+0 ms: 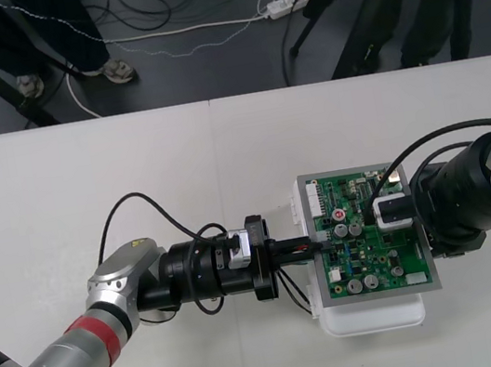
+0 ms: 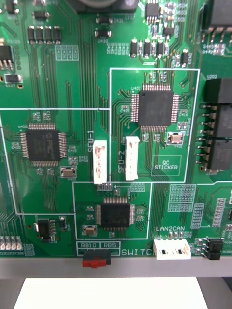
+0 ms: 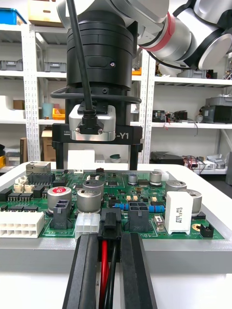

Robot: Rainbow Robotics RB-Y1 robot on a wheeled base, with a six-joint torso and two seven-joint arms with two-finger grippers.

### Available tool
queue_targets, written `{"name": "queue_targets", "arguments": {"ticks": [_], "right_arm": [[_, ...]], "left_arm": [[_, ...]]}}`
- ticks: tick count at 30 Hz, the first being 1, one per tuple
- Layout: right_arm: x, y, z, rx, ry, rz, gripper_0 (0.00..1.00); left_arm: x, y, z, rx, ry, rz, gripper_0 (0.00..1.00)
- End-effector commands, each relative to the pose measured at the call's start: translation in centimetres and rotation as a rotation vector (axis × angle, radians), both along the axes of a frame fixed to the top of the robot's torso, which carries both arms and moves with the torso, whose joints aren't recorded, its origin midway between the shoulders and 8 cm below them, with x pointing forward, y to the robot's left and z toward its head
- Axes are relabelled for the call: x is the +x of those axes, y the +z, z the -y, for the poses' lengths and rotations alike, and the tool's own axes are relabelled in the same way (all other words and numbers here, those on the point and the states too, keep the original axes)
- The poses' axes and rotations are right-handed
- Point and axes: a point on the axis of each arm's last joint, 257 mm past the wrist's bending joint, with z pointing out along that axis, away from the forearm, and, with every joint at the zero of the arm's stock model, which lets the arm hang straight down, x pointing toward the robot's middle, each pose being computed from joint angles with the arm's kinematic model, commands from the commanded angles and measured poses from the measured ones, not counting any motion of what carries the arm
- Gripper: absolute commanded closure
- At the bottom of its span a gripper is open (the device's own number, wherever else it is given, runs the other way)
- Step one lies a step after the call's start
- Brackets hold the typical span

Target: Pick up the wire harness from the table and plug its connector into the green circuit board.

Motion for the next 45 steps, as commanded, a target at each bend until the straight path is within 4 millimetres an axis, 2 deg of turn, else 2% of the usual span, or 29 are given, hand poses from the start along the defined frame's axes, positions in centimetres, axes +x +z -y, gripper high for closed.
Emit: {"name": "queue_targets", "arguments": {"ticks": [1,2,5,6,8,20,26,31,39,44,45], "right_arm": [[0.5,1.2,-1.9,0.015,0.073,0.036,0.0],[0.5,1.2,-1.9,0.015,0.073,0.036,0.0],[0.4,1.2,-1.9,0.016,0.073,0.035,0.0],[0.5,1.2,-1.9,0.015,0.073,0.036,0.0],[0.4,1.1,-1.9,0.014,0.072,0.034,0.0],[0.4,1.0,-1.7,0.014,0.068,0.031,0.0],[0.4,0.9,-1.7,0.015,0.065,0.026,0.0],[0.4,0.9,-1.7,0.015,0.065,0.026,0.0],[0.4,1.0,-1.7,0.014,0.065,0.026,0.0],[0.5,1.0,-1.7,0.015,0.067,0.028,0.0],[0.5,1.0,-1.7,0.014,0.066,0.029,0.0]], "left_arm": [[-0.3,4.0,5.1,-0.055,-0.048,0.102,0.93],[-0.3,4.0,5.0,-0.055,-0.046,0.1,0.75],[-0.2,4.0,5.0,-0.058,-0.045,0.099,0.47],[-0.2,4.1,4.9,-0.058,-0.044,0.098,0.41],[0.0,4.0,4.7,-0.054,-0.04,0.098,0.36],[1.4,2.8,1.7,-0.013,0.0,0.086,0.34],[2.9,1.8,-1.3,0.03,0.041,0.076,0.35],[4.5,0.7,-5.6,0.104,0.078,0.08,0.35],[6.0,0.4,-12.4,0.216,0.121,0.107,0.34],[6.7,1.9,-16.9,0.286,0.137,0.101,0.35],[6.7,2.2,-17.3,0.291,0.137,0.1,0.35]]}}
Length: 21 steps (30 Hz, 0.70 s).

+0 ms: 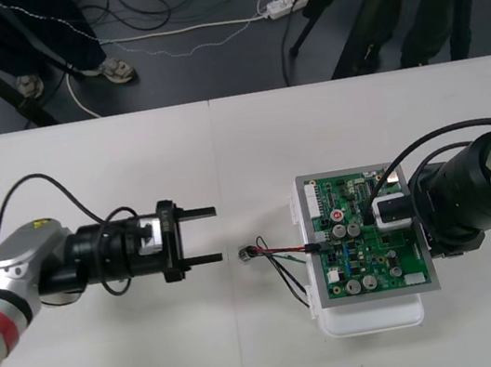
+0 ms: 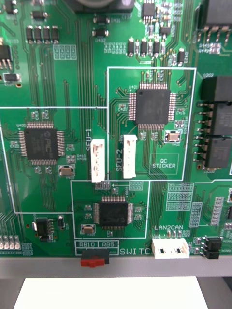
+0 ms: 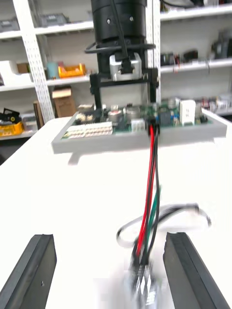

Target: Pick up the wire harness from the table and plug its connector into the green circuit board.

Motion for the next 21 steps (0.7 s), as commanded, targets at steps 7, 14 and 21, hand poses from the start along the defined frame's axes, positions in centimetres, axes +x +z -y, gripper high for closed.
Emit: {"name": "queue_targets", "arguments": {"ticks": [7,14,21], "right_arm": [[0.8,1.3,-1.1,-0.002,0.066,0.038,0.0],[0.7,2.7,-0.3,0.021,0.066,0.021,0.0],[1.3,5.9,0.7,0.07,0.059,0.035,0.0]], "left_arm": [[2.0,7.0,-8.6,0.117,0.063,-0.069,0.35],[2.5,13.2,-11.7,0.162,0.097,-0.07,0.34],[2.7,18.6,-13.1,0.221,0.149,-0.038,0.35]]}}
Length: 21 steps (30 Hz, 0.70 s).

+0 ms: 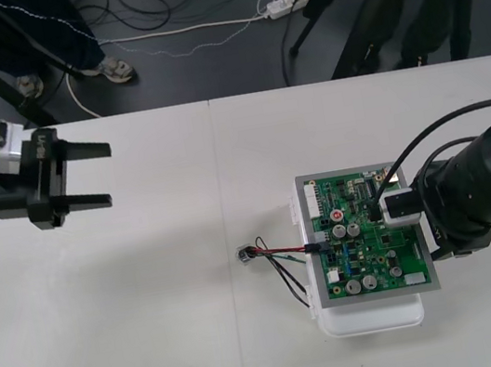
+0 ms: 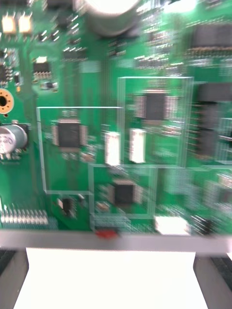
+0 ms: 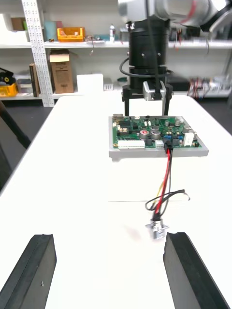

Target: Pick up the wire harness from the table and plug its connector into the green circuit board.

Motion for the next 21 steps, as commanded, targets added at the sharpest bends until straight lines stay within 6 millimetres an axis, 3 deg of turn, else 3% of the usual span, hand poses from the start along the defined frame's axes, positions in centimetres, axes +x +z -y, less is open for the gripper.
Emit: {"name": "queue_targets", "arguments": {"ticks": [1,11,15,21], "right_arm": [[2.4,5.0,1.0,0.023,0.041,0.097,0.0],[2.6,8.1,1.8,0.066,0.055,0.117,0.0],[2.2,9.3,1.0,0.119,0.071,0.115,0.0],[1.2,12.1,-1.7,0.274,0.106,0.103,0.0]], "left_arm": [[1.2,5.2,-2.3,0.062,0.098,0.071,0.35],[0.5,11.8,-0.6,0.058,0.144,0.098,0.34],[0.9,14.0,-0.6,0.072,0.167,0.143,0.35],[0.6,16.5,-0.9,0.101,0.201,0.174,0.35]]}}
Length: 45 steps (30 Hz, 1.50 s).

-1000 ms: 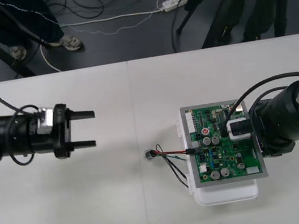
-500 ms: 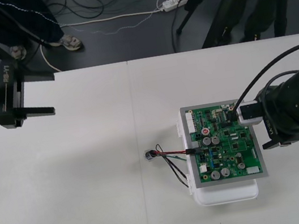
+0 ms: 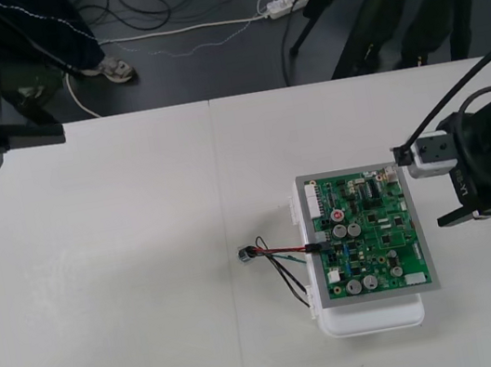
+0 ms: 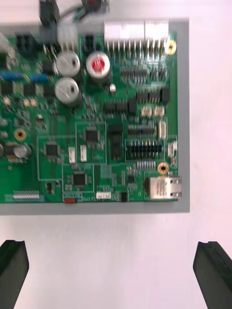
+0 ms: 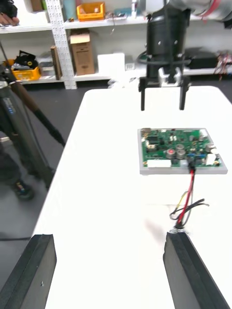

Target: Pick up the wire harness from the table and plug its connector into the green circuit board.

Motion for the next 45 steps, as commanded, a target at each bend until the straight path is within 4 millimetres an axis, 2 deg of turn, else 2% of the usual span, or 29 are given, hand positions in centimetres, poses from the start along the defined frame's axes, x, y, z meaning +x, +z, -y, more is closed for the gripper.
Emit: {"name": "queue_targets", "arguments": {"ticks": [1,6,9,17,32,45], "right_arm": [[0.4,4.8,-1.0,0.082,0.051,0.071,0.0],[-1.8,8.0,-3.9,0.264,0.106,0.019,0.0],[-2.9,10.0,-4.8,0.357,0.13,-0.013,0.0],[-3.7,14.5,-6.6,0.489,0.216,-0.025,0.0],[-4.5,19.0,-7.0,0.559,0.318,0.043,0.0],[-4.1,19.2,-6.6,0.588,0.297,0.019,0.0]], "left_arm": [[0.9,5.7,-0.6,0.026,0.065,0.129,0.35],[0.3,6.2,-0.4,0.02,0.063,0.11,0.35],[0.2,6.2,-0.3,0.015,0.061,0.101,0.34],[-0.7,5.6,0.5,0.006,0.021,0.071,0.35],[-0.7,4.9,0.6,-0.001,0.016,0.056,0.35],[-0.7,4.9,0.6,-0.001,0.016,0.056,0.35]]}}
